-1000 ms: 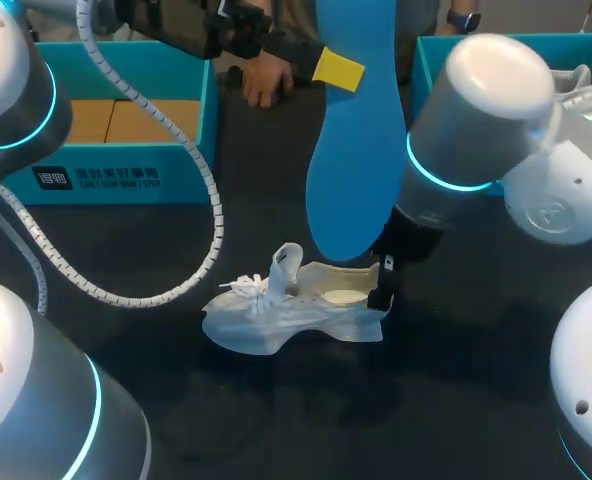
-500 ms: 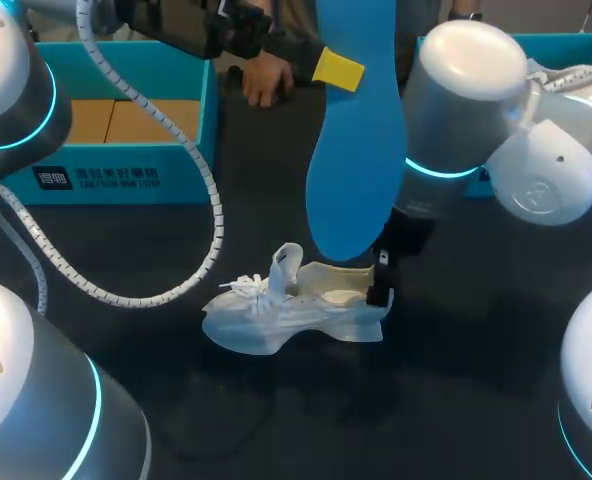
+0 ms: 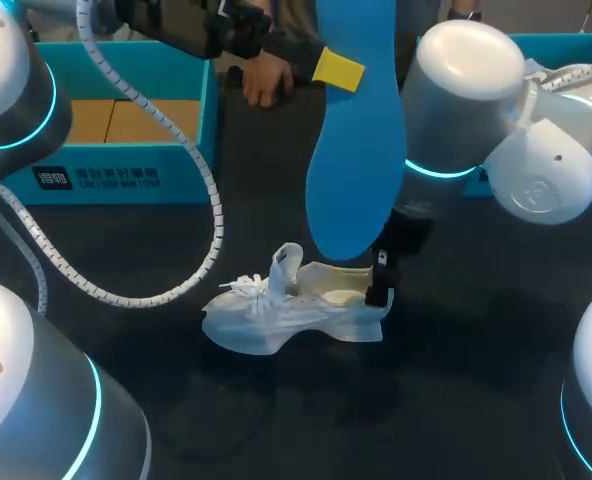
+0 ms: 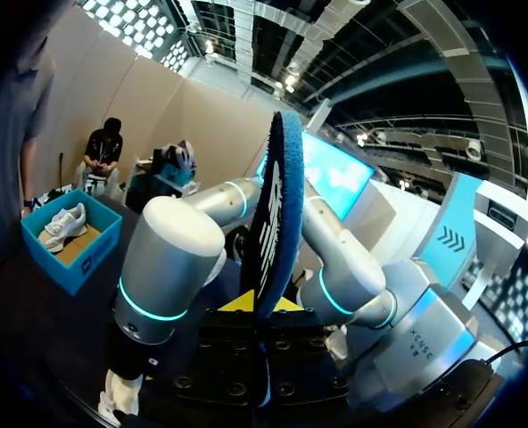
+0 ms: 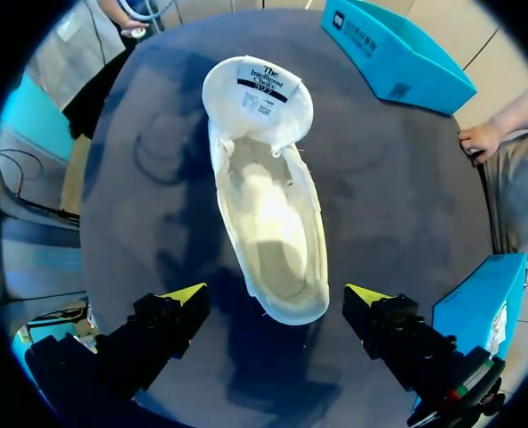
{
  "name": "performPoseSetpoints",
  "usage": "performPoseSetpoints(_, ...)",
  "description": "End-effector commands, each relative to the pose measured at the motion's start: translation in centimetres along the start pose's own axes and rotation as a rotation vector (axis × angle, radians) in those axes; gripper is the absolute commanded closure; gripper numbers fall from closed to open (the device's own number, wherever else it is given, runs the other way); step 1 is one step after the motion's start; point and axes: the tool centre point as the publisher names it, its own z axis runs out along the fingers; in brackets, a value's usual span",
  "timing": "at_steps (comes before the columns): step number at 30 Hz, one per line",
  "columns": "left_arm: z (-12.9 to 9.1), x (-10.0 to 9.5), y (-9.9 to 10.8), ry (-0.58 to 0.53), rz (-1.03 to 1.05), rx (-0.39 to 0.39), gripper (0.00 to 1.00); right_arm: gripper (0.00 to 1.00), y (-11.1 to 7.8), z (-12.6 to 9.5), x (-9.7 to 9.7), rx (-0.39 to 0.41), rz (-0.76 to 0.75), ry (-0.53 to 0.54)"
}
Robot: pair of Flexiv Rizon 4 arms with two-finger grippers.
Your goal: Take the shoe out of the shoebox, open the shoe tongue, remove and reinsert the insole, then place the shoe into the shoebox
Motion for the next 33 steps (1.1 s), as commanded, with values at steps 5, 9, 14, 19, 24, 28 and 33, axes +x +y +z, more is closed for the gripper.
performPoseSetpoints(5,0.0,0.0,0.0,0.000,-0.001,-0.001,1.00,0.00,1.5,0.1,-1.8,-0.002,-0.024,0.007)
performPoseSetpoints(9,0.0,0.0,0.0,0.000,-0.001,-0.001,1.00,0.00,2.3,1.0,-2.6,-0.015,-0.032,0.025)
performPoseSetpoints(14,0.0,0.0,0.0,0.000,-0.001,-0.001,1.00,0.00,4.0,2.6,-3.4,-0.022,-0.085,0.047)
performPoseSetpoints(19,0.0,0.0,0.0,0.000,-0.001,-0.001,1.00,0.00,5.3,4.6,-3.7,-0.020,-0.116,0.066)
performPoseSetpoints(24,0.0,0.0,0.0,0.000,-0.001,-0.001,1.00,0.00,5.9,6.1,-3.8,-0.021,-0.139,0.085)
performPoseSetpoints(28,0.0,0.0,0.0,0.000,-0.001,-0.001,1.00,0.00,6.1,7.2,-4.0,-0.016,-0.144,0.099)
performPoseSetpoints(33,0.0,0.0,0.0,0.000,-0.001,-0.001,1.00,0.09,6.2,7.9,-3.9,0.003,-0.140,0.108)
